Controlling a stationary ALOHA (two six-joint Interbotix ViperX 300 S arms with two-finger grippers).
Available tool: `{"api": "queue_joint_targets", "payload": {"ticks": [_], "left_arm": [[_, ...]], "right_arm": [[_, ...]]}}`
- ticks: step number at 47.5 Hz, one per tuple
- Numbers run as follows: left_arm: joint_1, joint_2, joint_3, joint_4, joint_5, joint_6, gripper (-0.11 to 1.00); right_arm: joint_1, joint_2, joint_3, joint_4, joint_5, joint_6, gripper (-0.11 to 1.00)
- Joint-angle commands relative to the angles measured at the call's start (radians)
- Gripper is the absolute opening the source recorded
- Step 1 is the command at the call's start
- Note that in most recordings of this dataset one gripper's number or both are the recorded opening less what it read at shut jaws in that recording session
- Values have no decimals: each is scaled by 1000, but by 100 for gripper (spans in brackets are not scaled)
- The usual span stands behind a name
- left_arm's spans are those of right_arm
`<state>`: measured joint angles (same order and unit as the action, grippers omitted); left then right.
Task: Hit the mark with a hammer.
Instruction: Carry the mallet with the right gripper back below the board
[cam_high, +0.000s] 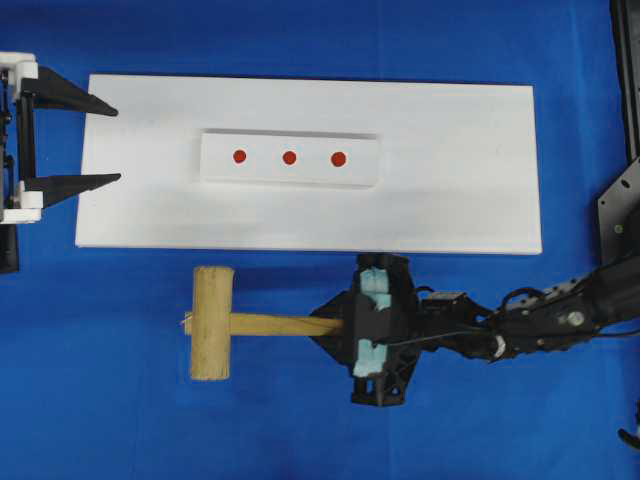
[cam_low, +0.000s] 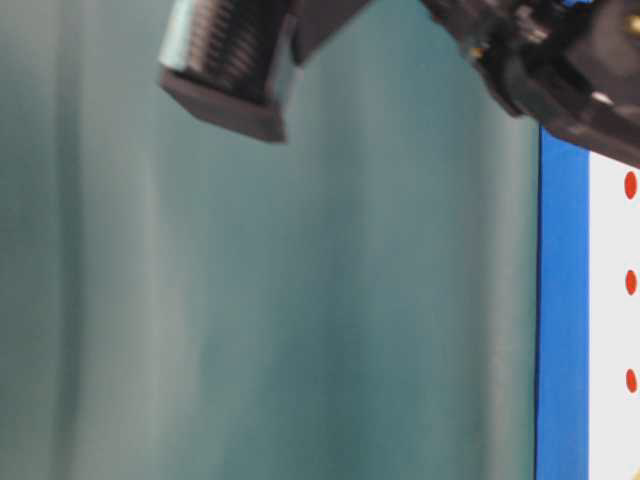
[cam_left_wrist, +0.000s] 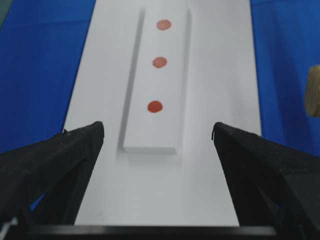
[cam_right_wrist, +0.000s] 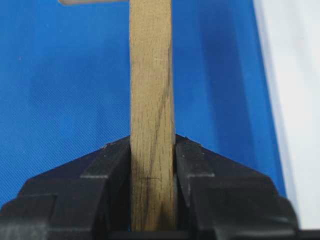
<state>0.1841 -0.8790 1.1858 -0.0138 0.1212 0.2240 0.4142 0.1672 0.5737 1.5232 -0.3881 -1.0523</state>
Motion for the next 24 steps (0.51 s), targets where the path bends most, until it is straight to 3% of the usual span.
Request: {"api": "queue_joint_targets", "payload": {"ticks": [1, 24], "left_arm": [[3, 3, -8, -2, -8, -2, 88], [3, 3, 5, -3, -8, -3, 88]], "right_arm": [[-2, 6, -43, -3, 8, 2, 9], [-15, 127, -67, -2, 34, 23, 9]]}}
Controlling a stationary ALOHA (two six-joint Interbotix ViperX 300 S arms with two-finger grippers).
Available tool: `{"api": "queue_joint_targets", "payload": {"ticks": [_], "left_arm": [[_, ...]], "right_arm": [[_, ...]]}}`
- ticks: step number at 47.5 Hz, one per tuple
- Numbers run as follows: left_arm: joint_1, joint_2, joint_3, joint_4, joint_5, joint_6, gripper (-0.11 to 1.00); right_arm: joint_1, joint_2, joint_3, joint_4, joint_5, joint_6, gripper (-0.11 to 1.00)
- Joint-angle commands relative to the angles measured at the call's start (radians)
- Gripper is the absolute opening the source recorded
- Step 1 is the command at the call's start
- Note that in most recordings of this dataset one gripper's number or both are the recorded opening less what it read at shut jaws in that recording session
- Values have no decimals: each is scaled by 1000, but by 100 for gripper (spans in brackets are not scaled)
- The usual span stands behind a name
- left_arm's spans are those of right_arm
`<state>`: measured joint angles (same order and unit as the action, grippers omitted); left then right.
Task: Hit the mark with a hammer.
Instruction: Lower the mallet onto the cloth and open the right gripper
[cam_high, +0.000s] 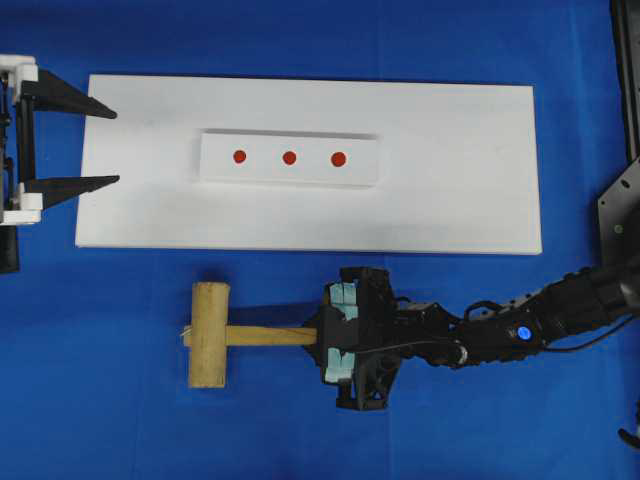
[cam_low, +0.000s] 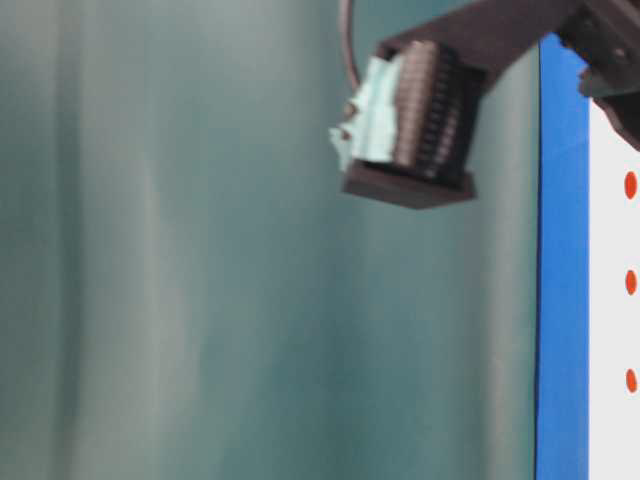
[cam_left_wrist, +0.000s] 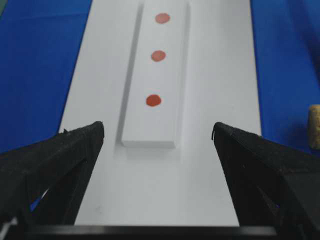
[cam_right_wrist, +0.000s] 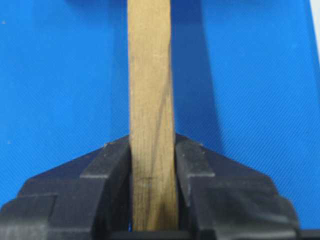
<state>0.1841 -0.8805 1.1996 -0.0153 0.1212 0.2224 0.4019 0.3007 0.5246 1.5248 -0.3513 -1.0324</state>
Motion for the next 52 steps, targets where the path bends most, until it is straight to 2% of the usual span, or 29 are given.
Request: {"api": "queue_joint_targets", "payload": {"ticks": [1, 23, 39, 46, 52], "left_arm": [[3, 3, -11, -2, -8, -2, 88], [3, 5, -11, -2, -11, -2, 88], [3, 3, -9, -2, -11, -2, 88], [3, 3, -11, -3, -11, -3, 88], [3, 3, -11, -3, -11, -6, 88]], "right_arm": [[-5, -3, -18, -3, -3, 3, 9], [-5, 49, -15, -5, 0, 8, 11], [-5, 20, -17, -5, 3, 8, 88], [-5, -64, 5, -8, 0, -5, 83], [-6, -158, 41, -20, -20, -17, 83]]}}
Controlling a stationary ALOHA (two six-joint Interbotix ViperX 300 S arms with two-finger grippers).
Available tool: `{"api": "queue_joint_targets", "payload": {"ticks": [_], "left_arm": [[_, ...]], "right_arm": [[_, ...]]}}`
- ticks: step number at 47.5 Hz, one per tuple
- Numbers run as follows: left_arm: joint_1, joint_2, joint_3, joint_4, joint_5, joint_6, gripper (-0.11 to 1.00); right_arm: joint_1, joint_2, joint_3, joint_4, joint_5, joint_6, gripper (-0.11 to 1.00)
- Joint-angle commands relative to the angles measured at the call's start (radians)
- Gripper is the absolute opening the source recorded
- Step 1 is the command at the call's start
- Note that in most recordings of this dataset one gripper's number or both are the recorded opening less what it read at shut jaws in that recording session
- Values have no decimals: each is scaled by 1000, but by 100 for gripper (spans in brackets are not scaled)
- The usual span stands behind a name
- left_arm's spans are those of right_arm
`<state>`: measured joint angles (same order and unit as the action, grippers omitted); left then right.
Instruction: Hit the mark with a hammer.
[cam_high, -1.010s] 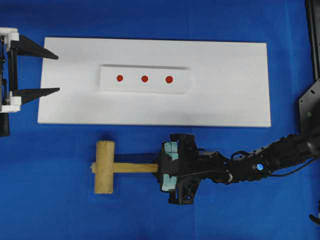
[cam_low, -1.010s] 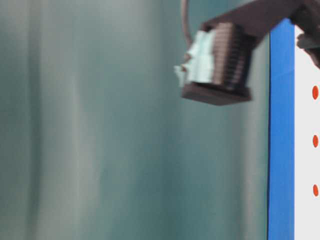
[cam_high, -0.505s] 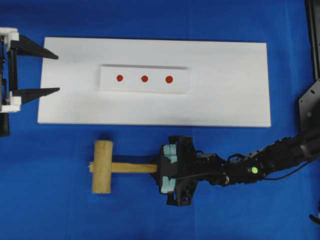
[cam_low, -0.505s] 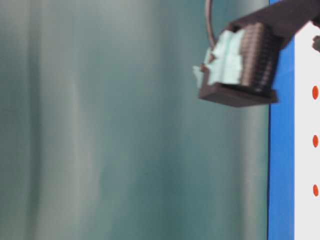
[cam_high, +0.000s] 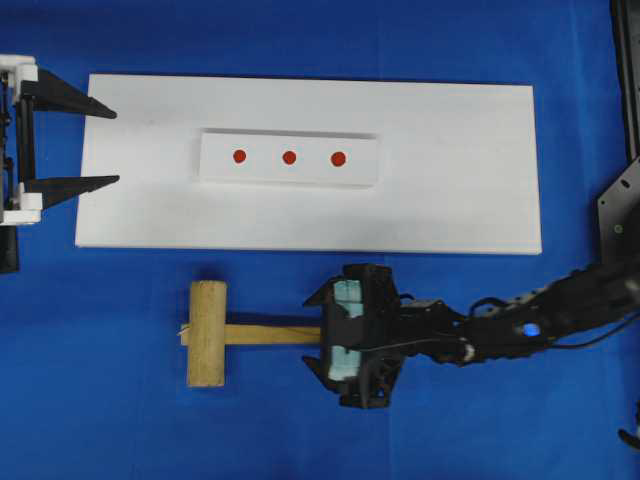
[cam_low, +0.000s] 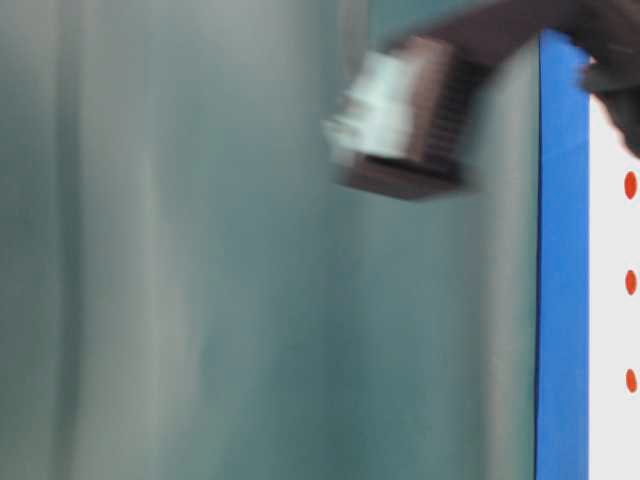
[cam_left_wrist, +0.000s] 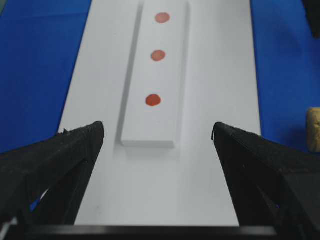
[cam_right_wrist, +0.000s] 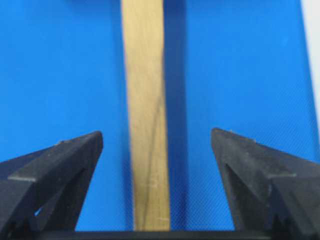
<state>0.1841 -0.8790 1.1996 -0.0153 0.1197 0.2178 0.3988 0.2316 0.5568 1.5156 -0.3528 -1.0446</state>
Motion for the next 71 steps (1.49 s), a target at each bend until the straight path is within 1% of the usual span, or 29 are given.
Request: {"api": "queue_joint_targets", "payload": {"ticks": [1, 4, 9, 17, 23, 27, 35, 40, 49, 58, 66, 71], "left_arm": [[3, 2, -11, -3, -9, -2, 88], [3, 2, -11, -3, -9, -2, 88], [3, 2, -11, -3, -9, -2, 88], [3, 2, -11, -3, -9, -12, 88], [0, 2, -11, -3, -9, -41, 88], [0, -3, -11, -3, -9, -48, 88], [0, -21, -11, -3, -9, -46, 88], [0, -43, -9, -3, -9, -46, 88], [0, -83, -6, -3, -3, -35, 88], [0, -117, 2, -3, -2, -26, 88], [0, -164, 17, -3, 23, -17, 88], [0, -189, 29, -3, 38, -15, 88]], "right_arm": [[-5, -104, 17, -11, -23, -8, 83], [-11, -150, 35, -11, -32, -14, 83], [-21, -230, 61, -11, -41, -44, 83], [-67, -354, 91, -11, -41, -137, 82], [-135, -436, 124, -9, -34, -201, 82], [-201, -500, 160, -8, -18, -235, 82], [-304, -638, 236, -8, 34, -264, 82], [-339, -736, 296, -6, 41, -284, 82], [-353, -893, 396, -6, 43, -307, 82], [-351, -1058, 534, -5, 46, -308, 81], [-353, -1203, 647, 3, 48, -308, 80], [-353, -1259, 703, 3, 48, -308, 79]]}}
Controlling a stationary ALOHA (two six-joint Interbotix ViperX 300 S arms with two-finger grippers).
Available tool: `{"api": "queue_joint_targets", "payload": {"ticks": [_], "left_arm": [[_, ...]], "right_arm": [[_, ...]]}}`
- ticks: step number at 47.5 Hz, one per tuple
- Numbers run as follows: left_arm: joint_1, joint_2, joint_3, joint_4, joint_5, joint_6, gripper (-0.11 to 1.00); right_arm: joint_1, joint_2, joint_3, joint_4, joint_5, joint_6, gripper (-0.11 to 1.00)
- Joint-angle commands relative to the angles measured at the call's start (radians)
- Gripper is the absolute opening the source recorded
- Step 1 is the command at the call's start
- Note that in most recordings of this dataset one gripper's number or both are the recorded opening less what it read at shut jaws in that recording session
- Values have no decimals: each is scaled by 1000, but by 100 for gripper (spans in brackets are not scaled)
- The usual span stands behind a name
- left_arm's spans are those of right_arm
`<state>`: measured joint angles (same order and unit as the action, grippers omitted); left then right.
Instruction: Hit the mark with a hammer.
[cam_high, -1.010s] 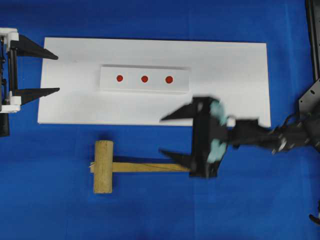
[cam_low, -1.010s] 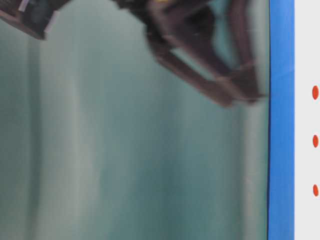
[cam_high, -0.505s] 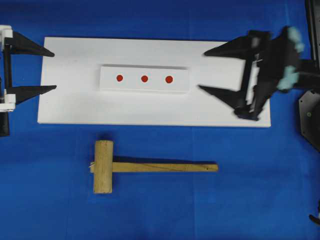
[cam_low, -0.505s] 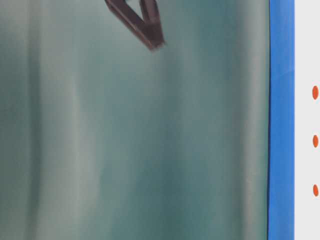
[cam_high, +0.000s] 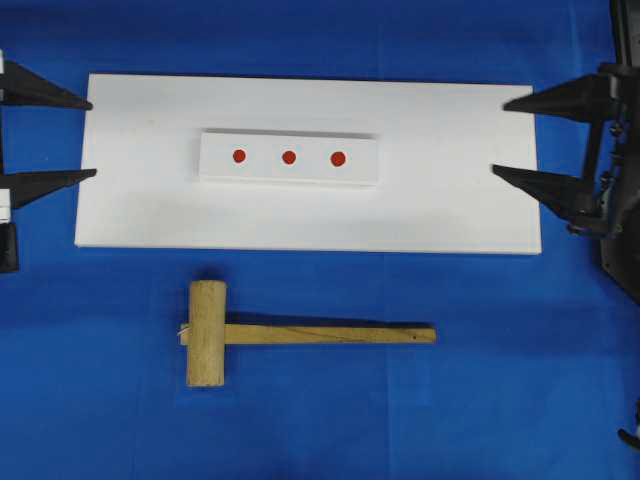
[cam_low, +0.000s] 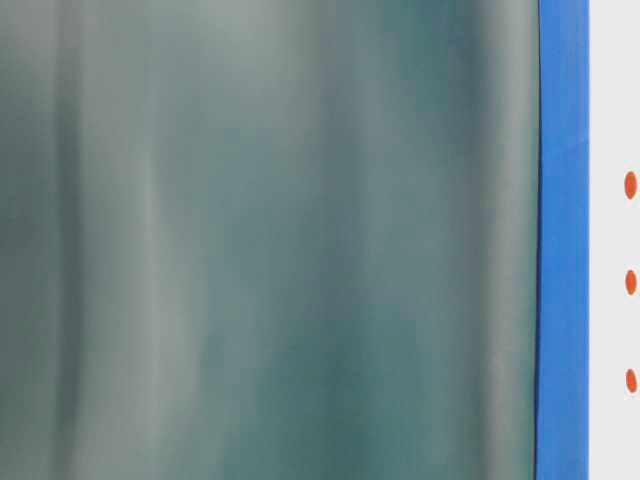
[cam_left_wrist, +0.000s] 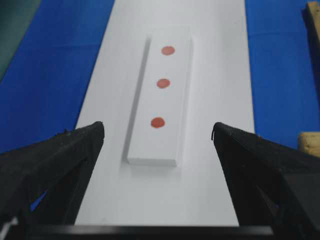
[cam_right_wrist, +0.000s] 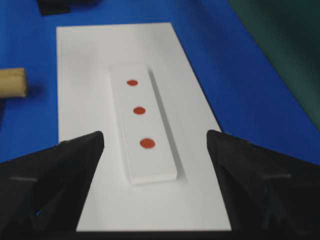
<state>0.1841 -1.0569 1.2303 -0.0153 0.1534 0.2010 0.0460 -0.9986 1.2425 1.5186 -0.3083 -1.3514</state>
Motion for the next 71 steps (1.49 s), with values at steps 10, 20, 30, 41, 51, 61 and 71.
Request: {"api": "queue_joint_targets", "payload": {"ticks": [10, 20, 30, 41, 51, 61, 71], "left_arm": [[0, -64, 15, -3, 29, 8, 88], [0, -92, 29, -3, 35, 8, 88], [0, -94, 41, -3, 35, -8, 88], [-14, -94, 52, -3, 29, -12, 88], [-38, -92, 55, -3, 29, -17, 88], [-38, -92, 57, -3, 29, -21, 88], [-38, -92, 57, -3, 29, -21, 88]], "right_arm": [[0, -77, 98, 2, 37, 2, 75], [0, -80, 117, 3, 48, 2, 70], [0, -80, 118, 2, 60, 2, 69], [0, -80, 117, 2, 61, 2, 69], [0, -80, 115, 2, 61, 2, 69], [2, -80, 115, 2, 61, 2, 69], [0, -80, 115, 3, 63, 2, 69]]}}
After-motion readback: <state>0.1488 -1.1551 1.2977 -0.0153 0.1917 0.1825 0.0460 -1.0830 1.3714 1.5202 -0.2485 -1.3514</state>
